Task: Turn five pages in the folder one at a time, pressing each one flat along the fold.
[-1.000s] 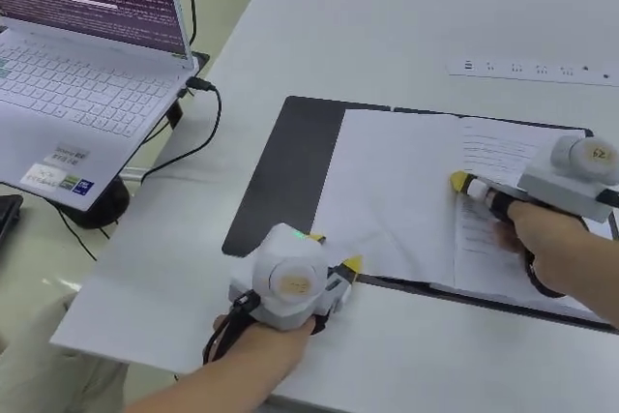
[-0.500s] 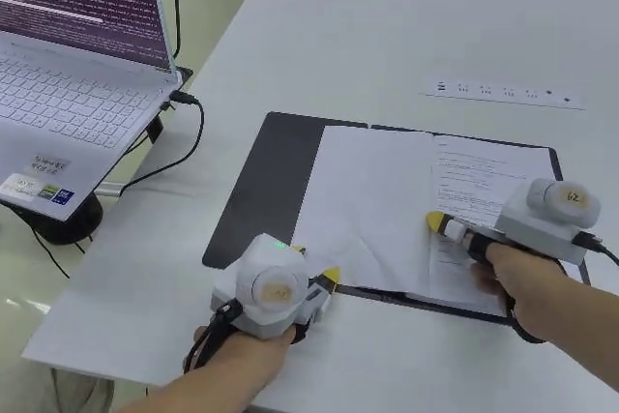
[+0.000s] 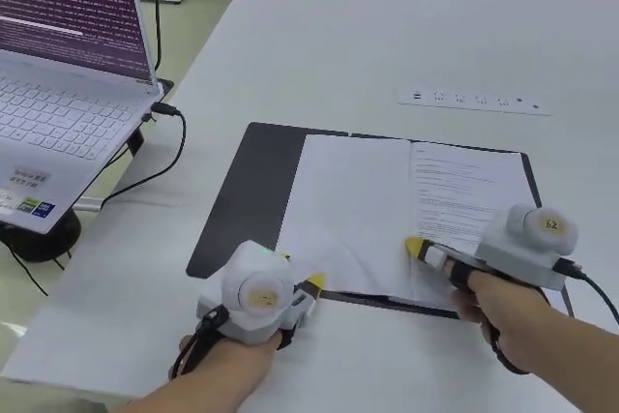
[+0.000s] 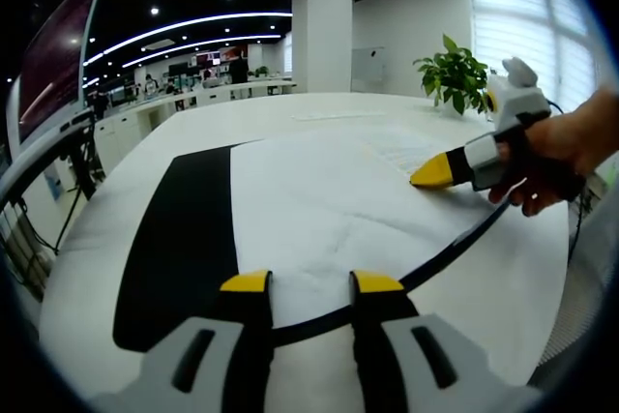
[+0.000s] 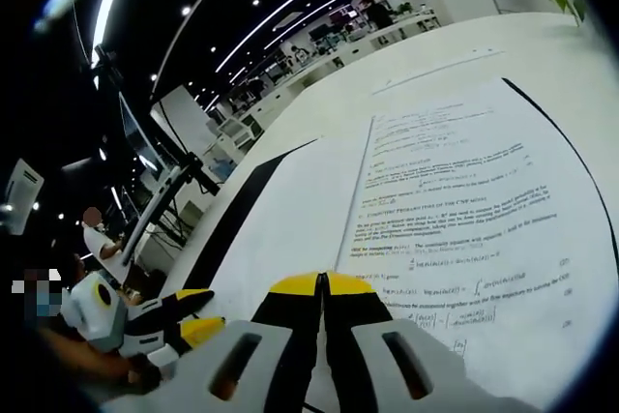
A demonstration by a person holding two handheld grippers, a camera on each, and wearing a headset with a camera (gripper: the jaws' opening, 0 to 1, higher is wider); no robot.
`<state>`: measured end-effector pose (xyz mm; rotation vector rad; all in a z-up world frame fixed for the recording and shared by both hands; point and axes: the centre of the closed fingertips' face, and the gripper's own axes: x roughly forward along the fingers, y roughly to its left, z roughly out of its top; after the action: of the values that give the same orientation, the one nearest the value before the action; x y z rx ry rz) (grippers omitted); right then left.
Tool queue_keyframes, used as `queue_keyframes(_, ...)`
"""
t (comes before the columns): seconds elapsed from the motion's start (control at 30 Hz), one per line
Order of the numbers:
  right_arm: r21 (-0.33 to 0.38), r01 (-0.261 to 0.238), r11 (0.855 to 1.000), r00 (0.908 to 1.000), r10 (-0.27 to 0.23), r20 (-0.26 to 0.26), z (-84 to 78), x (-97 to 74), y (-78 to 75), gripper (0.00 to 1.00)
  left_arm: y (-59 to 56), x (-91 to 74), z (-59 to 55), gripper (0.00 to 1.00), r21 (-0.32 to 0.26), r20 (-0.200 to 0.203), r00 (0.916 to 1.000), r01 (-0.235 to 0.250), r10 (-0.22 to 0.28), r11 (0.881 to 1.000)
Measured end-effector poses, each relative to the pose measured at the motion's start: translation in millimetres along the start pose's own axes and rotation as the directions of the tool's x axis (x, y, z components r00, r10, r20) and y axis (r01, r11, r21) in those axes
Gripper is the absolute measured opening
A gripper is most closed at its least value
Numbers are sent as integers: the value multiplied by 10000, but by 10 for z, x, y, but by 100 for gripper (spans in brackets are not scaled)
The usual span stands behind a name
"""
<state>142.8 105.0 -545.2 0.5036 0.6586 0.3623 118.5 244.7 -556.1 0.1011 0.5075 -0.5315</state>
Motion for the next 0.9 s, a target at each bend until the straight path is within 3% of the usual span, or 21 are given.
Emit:
queue_keyframes(0.43,484,-806,9956,9949,833,-567,-338,-224,132,0,0,2,-4,31,30,-11,10000,5,-5,10000)
queue_keyframes(0.77,1195,-1045,9873,9904,1142,-774,-536,-410,196,0,-1,2,-4,31,97,-32,10000,23,-23,10000)
queue_keyframes(0.9,1435,-1086,9837,9864,1246,-1076,-627,-485,247,0,-2,1,-3,31,128,-52,10000,43,-42,9999)
